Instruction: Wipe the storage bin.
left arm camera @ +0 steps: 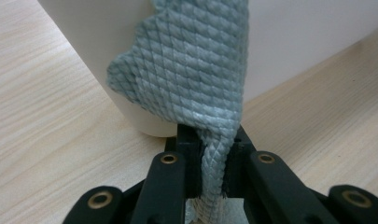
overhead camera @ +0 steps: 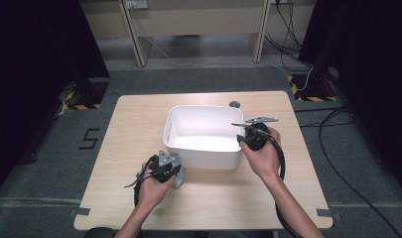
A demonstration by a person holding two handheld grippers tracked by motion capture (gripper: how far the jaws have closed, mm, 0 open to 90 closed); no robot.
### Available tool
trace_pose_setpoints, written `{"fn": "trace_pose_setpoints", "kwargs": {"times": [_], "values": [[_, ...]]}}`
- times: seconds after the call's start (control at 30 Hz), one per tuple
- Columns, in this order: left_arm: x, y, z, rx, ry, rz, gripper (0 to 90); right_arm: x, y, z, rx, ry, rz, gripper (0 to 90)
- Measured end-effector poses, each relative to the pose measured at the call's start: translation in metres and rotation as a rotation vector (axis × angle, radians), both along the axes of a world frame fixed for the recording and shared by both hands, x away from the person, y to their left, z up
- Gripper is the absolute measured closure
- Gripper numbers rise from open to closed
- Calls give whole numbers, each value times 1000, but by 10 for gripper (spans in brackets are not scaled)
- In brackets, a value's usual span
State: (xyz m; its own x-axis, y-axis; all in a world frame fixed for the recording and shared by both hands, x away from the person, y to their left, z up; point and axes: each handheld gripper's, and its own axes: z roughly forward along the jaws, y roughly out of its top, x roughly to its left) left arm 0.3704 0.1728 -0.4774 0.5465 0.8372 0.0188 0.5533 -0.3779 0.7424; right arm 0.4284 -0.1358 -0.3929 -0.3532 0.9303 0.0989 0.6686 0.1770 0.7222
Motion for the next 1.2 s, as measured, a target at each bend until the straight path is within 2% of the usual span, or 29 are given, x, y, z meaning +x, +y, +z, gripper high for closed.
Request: {"fn": "trace_pose_setpoints", "kwargs": {"times": [0.53,0.77,0.97,1.2], "values": [[3,-11,2,-23,-12,-6,810,1,-1,-1,-7,-2,-7,705],[2,-13,9,-36,-39,-1,810,1,-1,-2,-8,-5,-10,705],[0,-15,21,-43,-63,-4,810,0,-1,-2,-10,-3,-11,705],[-1,-17,31,-50,-78,-17,811,0,0,-2,-9,-2,-13,705]]}}
